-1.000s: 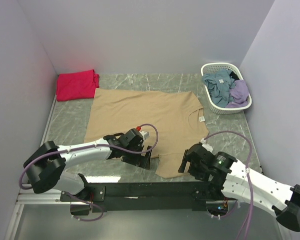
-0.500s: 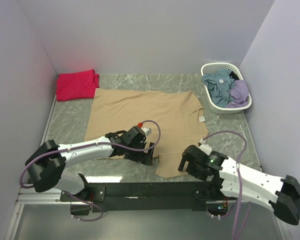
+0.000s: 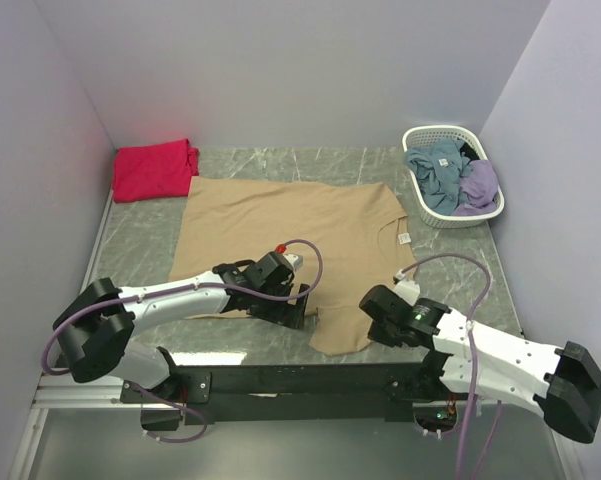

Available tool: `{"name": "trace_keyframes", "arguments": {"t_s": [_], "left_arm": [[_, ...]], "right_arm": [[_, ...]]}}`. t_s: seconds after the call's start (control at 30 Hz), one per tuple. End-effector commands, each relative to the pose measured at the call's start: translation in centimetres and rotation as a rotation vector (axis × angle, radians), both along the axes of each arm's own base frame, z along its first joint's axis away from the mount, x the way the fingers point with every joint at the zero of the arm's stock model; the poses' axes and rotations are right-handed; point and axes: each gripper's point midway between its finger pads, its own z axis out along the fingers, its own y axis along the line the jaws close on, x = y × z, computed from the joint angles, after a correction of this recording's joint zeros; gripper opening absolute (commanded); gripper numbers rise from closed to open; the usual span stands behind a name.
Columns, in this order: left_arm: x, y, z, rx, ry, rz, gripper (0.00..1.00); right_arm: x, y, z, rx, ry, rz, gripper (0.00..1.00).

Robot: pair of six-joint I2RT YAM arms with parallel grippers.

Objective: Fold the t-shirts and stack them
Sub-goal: Flatten the tshirt out

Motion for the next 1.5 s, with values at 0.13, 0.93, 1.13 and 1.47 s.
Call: {"name": "trace_keyframes", "arguments": {"t_s": [0.13,0.93,1.13,1.47], "left_arm": [[1.1,-1.0,1.2,-0.007,-0.037,-0.005,0.99],[2.3,-0.5,1.5,0.044,-0.089,0.022,0.99],[6.6,1.4,4.2,0.093,-0.28,0.202,0.99],[19.5,8.3,9.9,0.118,-0.46,0.52,1.0]], "right_arm": [[4.3,1.3,8.4,-0.004,-0.207,0.029,0.23],[9.3,-0.9,11.0,-0.166,-0.319,0.047,0.67],[10.1,-3.0,12.4,-0.179,-0.385,-0.04,0.73],[21.8,-3.1,16.2,-0.163,-0.468,-0.088,0.75]]}}
